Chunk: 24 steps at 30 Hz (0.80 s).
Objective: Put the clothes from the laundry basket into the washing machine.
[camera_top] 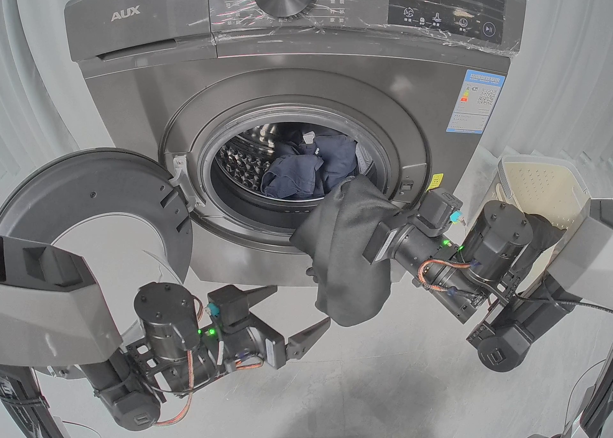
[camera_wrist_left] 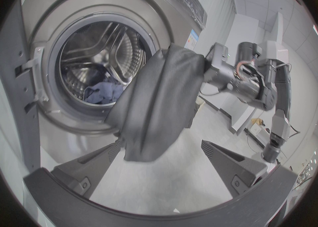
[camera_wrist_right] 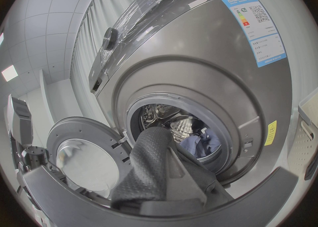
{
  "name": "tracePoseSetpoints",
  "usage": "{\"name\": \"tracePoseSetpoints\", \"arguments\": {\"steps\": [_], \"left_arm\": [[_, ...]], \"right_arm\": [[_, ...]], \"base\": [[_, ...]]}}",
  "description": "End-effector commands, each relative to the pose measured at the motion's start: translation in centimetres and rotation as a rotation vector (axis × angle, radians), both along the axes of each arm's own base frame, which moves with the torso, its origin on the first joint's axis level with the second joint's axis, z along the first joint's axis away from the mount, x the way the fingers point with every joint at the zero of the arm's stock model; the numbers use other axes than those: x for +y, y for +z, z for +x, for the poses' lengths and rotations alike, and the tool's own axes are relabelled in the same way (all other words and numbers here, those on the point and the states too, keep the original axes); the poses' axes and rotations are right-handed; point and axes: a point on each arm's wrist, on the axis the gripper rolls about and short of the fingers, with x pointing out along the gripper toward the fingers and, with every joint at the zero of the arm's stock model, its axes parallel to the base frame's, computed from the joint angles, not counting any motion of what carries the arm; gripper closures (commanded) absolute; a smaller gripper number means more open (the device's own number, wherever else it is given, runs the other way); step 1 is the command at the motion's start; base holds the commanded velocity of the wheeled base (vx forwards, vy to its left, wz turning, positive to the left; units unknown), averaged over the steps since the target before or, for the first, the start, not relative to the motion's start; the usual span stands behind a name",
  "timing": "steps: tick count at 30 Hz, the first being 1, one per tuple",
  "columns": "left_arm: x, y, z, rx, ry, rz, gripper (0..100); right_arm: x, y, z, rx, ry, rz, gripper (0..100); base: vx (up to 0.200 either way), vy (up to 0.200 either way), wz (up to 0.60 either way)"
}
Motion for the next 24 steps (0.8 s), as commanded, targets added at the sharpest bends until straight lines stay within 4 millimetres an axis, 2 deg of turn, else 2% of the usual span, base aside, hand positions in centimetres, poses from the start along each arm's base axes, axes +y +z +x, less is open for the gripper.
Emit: {"name": "tracePoseSetpoints", "arguments": {"steps": [1, 12, 13, 14, 16, 17, 24], "left_arm": [[-2.5, -0.9, 3.2, -0.038, 0.003, -0.034, 0], [-3.5, -3.6, 5.3, -0.018, 0.022, -0.009, 0], [-3.5, -3.6, 5.4, -0.018, 0.023, -0.009, 0], [-3.1, -4.2, 6.8, -0.025, 0.058, -0.01, 0], [-3.0, -4.3, 7.1, -0.027, 0.065, -0.013, 0], [-2.8, -4.5, 7.9, -0.034, 0.084, -0.016, 0], [-2.9, -5.5, 9.7, -0.055, 0.109, -0.013, 0]], "right_arm": [[1.2, -0.1, -1.1, 0.009, 0.023, 0.001, 100], [3.1, 0.0, -3.4, 0.015, 0.089, 0.009, 100], [3.1, 0.0, -3.4, 0.016, 0.089, 0.008, 100], [2.8, 0.4, -4.0, 0.016, 0.097, 0.011, 100], [2.8, 0.4, -4.1, 0.016, 0.098, 0.008, 100], [2.5, 0.4, -4.4, 0.021, 0.099, 0.005, 100], [1.8, 1.0, -5.5, 0.02, 0.11, 0.011, 100]], "base": [[0.0, 0.0, 0.0], [0.0, 0.0, 0.0], [0.0, 0.0, 0.0], [0.0, 0.0, 0.0], [0.0, 0.0, 0.0], [0.0, 0.0, 0.0], [0.0, 0.0, 0.0]]}}
